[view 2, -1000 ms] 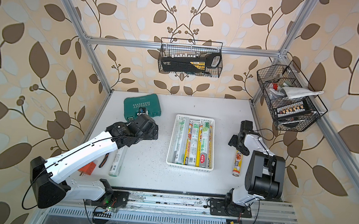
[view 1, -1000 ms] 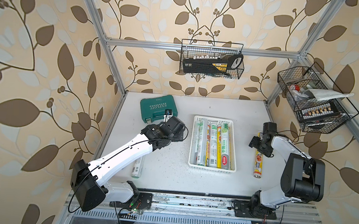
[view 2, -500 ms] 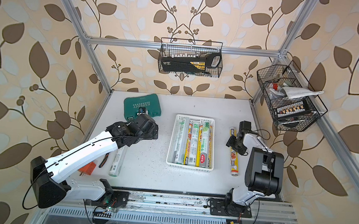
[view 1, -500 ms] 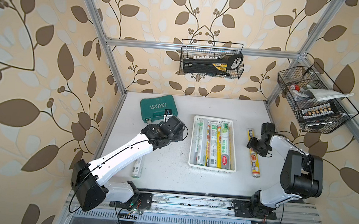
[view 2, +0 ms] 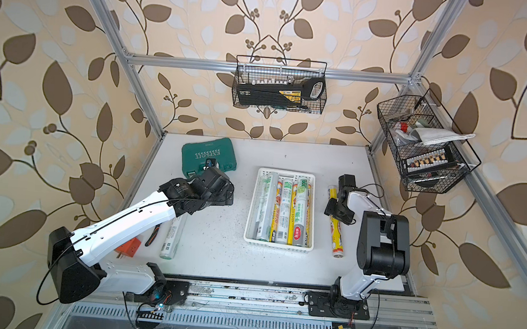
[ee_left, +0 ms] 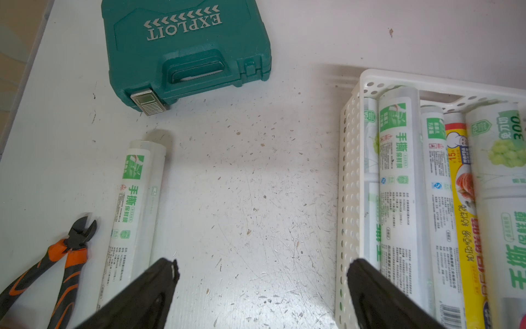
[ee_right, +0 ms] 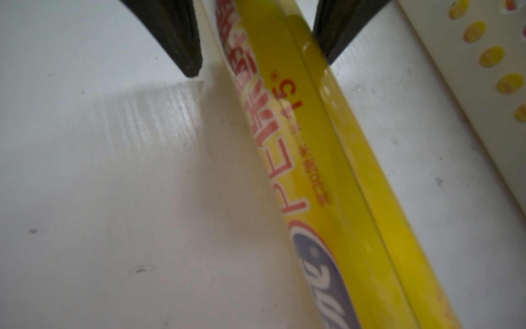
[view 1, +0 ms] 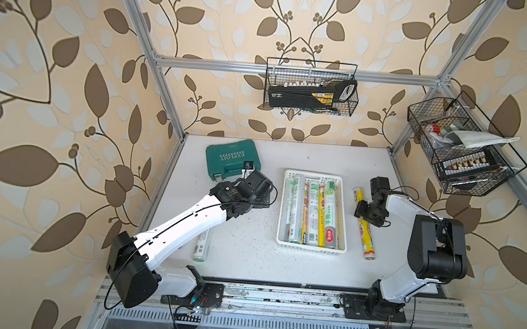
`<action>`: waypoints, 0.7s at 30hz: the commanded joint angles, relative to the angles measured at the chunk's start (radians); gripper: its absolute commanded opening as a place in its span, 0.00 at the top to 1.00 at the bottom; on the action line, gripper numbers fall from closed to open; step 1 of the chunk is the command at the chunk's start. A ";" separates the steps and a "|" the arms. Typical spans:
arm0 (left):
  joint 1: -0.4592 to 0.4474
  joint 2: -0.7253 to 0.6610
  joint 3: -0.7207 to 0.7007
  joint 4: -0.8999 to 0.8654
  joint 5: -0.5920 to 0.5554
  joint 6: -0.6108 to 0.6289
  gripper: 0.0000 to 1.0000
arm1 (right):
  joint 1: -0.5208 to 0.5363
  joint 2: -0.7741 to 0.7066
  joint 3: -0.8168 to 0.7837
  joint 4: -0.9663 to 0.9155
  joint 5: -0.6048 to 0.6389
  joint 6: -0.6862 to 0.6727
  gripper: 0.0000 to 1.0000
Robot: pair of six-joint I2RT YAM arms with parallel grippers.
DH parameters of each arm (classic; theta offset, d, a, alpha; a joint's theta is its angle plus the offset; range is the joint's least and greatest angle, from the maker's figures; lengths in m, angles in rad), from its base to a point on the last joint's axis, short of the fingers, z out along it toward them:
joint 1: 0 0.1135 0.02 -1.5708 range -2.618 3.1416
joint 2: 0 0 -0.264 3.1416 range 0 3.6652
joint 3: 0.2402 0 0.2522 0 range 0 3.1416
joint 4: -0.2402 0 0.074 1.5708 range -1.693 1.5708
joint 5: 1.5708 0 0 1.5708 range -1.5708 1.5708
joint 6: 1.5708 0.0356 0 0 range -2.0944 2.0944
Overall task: Put the plastic wrap into the basket
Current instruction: Pick up the plastic wrap from the center of the board.
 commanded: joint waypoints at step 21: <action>0.017 -0.058 -0.017 0.001 -0.003 0.009 0.01 | 0.018 -0.073 0.036 -0.077 -0.052 0.003 0.63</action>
